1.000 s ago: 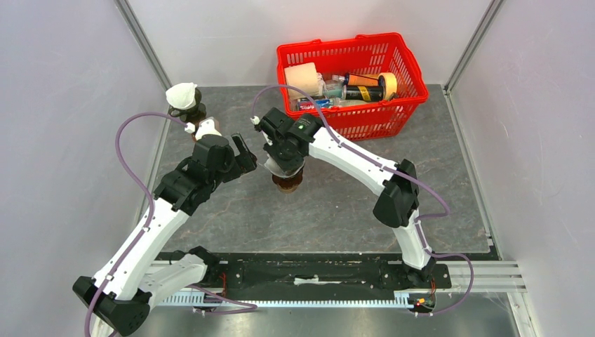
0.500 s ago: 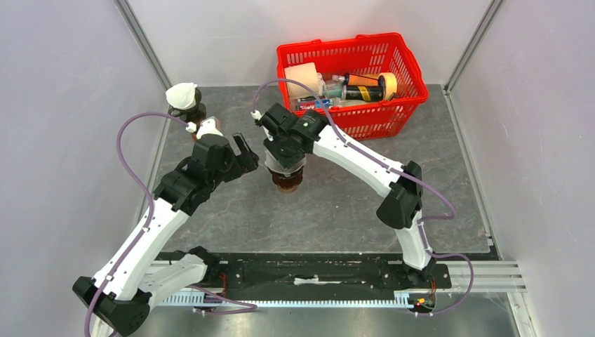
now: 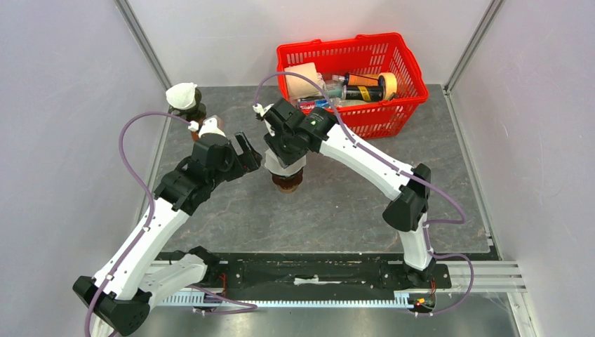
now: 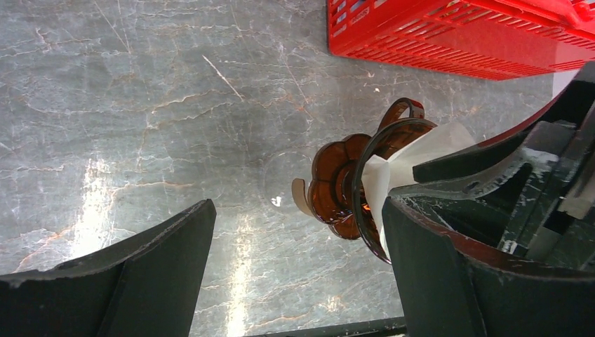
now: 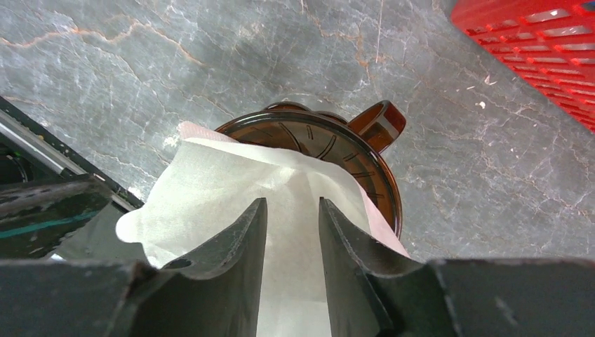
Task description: Place the coffee filter in the dripper
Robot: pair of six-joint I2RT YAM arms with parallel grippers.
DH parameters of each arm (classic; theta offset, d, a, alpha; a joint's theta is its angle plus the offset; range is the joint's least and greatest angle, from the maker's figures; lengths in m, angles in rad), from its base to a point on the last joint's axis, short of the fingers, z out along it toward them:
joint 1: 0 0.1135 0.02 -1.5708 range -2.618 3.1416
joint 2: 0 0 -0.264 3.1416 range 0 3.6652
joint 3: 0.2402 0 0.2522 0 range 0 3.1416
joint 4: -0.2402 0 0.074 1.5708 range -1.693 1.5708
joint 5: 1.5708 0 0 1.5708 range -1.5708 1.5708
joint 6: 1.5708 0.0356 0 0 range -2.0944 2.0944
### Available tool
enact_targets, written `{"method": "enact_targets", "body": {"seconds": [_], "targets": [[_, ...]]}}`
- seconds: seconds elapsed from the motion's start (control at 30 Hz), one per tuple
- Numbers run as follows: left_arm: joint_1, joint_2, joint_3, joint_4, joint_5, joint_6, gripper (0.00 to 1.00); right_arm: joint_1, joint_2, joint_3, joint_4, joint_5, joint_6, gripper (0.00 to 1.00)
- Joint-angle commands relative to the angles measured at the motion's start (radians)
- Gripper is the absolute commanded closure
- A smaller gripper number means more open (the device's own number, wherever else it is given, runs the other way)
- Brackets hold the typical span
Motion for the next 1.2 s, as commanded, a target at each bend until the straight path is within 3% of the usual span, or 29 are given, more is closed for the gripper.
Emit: {"method": "enact_targets", "body": {"seconds": [0.0,0.2,0.27,0.4,0.6,0.83,1.0,1.17], "targets": [[0.005,0.0,0.03,0.049,0.013,0.016,0.05,-0.002,-0.097,0.022,0.06,0.026,-0.002,0.58],[0.005,-0.016,0.025,0.049,0.008,0.019,0.05,-0.005,-0.204,-0.02,0.133,0.07,-0.012,0.44],[0.004,-0.025,0.024,0.048,0.001,0.021,0.05,-0.02,-0.262,-0.066,0.172,0.111,0.005,0.34],[0.004,-0.048,0.034,0.012,-0.057,0.034,0.05,-0.11,-0.419,-0.24,0.274,0.181,0.087,0.03],[0.005,-0.111,0.026,-0.086,-0.269,0.01,0.05,-0.294,-0.705,-0.595,0.336,0.375,0.219,0.03],[0.008,-0.133,-0.024,-0.113,-0.38,-0.041,0.05,-0.644,-1.01,-1.0,0.37,0.413,0.382,0.03],[0.02,-0.186,-0.138,0.008,-0.396,-0.059,0.05,-0.676,-1.133,-1.215,0.423,0.566,0.447,0.03],[0.03,-0.214,-0.227,0.041,-0.504,-0.089,0.04,-0.676,-1.177,-1.387,0.459,0.712,0.537,0.03]]}}
